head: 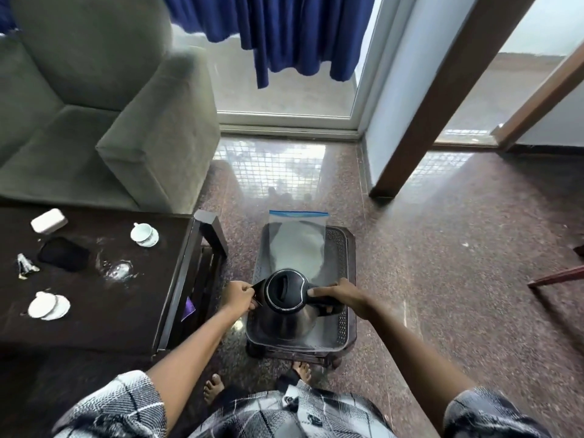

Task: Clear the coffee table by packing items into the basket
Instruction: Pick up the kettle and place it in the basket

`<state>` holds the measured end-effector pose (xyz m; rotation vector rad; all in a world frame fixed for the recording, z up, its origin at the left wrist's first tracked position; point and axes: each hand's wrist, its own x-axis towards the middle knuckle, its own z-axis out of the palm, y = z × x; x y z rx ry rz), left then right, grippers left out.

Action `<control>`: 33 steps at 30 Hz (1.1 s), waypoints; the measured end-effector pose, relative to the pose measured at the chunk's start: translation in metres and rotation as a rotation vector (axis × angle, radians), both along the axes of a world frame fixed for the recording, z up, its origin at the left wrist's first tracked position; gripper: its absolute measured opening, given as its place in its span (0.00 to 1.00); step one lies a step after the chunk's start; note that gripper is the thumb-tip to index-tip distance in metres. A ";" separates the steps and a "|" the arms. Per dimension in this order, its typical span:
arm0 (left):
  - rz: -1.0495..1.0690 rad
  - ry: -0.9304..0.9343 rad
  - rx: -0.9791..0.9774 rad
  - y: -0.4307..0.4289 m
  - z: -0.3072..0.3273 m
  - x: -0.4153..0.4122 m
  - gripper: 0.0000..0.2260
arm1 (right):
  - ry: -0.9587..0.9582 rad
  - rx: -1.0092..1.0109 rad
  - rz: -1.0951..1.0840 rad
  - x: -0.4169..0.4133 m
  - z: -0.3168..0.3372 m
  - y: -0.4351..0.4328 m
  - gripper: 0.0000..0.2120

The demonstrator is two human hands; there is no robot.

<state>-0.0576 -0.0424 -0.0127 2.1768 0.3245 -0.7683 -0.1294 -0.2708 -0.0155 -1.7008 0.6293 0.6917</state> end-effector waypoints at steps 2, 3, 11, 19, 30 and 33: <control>0.019 -0.028 -0.016 0.002 0.008 0.001 0.12 | -0.058 -0.025 -0.004 0.004 0.011 0.001 0.23; 0.026 -0.051 -0.026 0.004 0.013 0.002 0.14 | -0.087 -0.033 0.001 0.006 0.018 0.001 0.25; 0.061 -0.164 -0.180 0.046 0.068 0.011 0.10 | -0.305 -0.058 0.019 0.032 0.081 0.024 0.24; 0.211 -0.304 -0.246 0.158 0.098 0.010 0.12 | -0.381 -0.078 0.056 0.059 0.121 0.133 0.25; 0.420 -0.448 -0.234 0.398 0.106 -0.007 0.12 | -0.444 0.022 0.156 0.079 0.137 0.382 0.22; 0.458 -0.472 -0.203 0.457 0.110 -0.009 0.11 | -0.440 0.102 0.185 0.087 0.137 0.442 0.17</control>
